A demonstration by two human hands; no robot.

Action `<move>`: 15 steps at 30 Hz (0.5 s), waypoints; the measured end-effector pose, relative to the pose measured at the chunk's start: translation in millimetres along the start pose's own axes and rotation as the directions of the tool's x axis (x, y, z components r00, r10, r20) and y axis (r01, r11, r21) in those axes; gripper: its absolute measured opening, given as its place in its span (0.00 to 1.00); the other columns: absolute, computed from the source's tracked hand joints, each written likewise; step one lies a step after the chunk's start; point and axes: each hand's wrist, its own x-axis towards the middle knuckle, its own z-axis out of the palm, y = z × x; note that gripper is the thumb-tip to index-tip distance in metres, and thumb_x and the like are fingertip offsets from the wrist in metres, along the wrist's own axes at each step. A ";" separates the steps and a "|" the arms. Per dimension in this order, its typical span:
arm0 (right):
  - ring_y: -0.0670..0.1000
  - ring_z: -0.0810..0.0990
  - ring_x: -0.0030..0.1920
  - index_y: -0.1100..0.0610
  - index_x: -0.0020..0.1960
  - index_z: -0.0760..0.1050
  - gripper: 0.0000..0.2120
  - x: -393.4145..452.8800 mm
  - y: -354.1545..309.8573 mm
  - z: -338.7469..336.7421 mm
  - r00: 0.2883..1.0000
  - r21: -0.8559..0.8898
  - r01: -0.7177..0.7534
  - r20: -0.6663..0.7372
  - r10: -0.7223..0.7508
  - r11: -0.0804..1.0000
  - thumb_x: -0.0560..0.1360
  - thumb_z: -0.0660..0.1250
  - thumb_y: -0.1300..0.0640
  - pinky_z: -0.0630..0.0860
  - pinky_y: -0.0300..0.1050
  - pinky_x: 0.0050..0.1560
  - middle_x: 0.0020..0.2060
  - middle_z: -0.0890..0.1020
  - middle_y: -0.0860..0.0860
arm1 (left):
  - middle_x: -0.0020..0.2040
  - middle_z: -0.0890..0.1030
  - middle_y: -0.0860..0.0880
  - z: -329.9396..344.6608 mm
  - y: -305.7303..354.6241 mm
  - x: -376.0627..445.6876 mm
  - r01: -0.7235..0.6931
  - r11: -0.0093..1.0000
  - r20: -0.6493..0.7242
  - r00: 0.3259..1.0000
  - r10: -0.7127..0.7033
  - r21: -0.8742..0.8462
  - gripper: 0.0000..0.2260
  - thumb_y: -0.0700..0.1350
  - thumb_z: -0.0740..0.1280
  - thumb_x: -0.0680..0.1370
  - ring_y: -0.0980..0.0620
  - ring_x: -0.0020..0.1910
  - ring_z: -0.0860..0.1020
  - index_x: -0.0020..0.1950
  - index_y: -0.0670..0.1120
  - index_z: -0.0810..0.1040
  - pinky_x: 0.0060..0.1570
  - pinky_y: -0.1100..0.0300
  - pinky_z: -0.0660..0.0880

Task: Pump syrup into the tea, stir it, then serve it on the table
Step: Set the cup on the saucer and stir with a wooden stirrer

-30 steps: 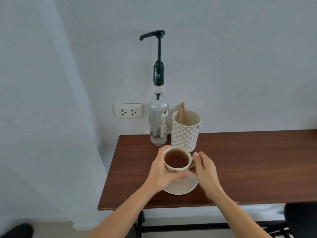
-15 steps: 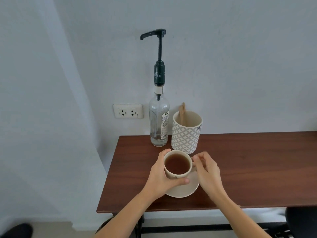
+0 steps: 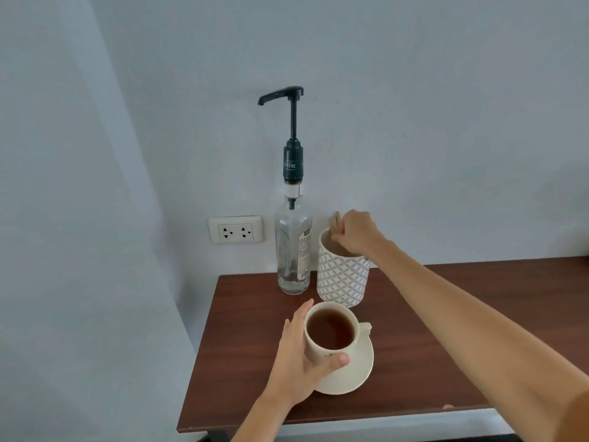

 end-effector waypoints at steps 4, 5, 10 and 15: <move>0.57 0.81 0.48 0.59 0.38 0.71 0.11 13.9 -3.1 13.0 1.000 -0.119 0.006 0.023 -0.003 0.993 0.78 0.68 0.61 0.72 0.42 0.42 0.33 0.71 0.49 | 0.73 0.71 0.63 -1.3 -1.5 0.2 -0.019 0.999 0.007 1.000 0.019 0.033 0.38 0.72 0.75 0.66 0.60 0.76 0.66 0.71 0.72 0.60 0.78 0.38 0.58; 0.56 0.80 0.45 0.59 0.39 0.71 0.10 15.7 -2.3 14.8 1.000 -0.115 -0.010 0.014 0.012 0.993 0.78 0.66 0.63 0.72 0.42 0.39 0.32 0.70 0.49 | 0.73 0.71 0.64 -1.6 -2.2 0.2 -0.022 0.999 0.006 1.000 0.022 0.037 0.38 0.72 0.75 0.66 0.61 0.76 0.66 0.71 0.72 0.60 0.78 0.38 0.59; 0.55 0.80 0.35 0.67 0.40 0.80 0.10 13.2 6.8 4.2 0.997 0.045 -0.081 0.002 0.081 0.996 0.77 0.66 0.63 0.82 0.46 0.46 0.32 0.80 0.57 | 0.71 0.71 0.67 -1.6 -0.1 2.7 -0.027 0.998 0.002 1.000 0.027 0.055 0.38 0.71 0.75 0.67 0.61 0.75 0.68 0.70 0.77 0.57 0.77 0.41 0.61; 0.53 0.80 0.27 0.69 0.42 0.84 0.11 -0.8 21.5 -16.2 0.990 0.163 -0.038 -0.125 0.058 0.986 0.77 0.67 0.64 0.84 0.44 0.44 0.36 0.87 0.63 | 0.71 0.73 0.65 2.2 3.4 1.9 -0.054 0.998 0.020 0.998 0.053 0.042 0.37 0.70 0.76 0.67 0.59 0.74 0.70 0.71 0.73 0.61 0.76 0.41 0.63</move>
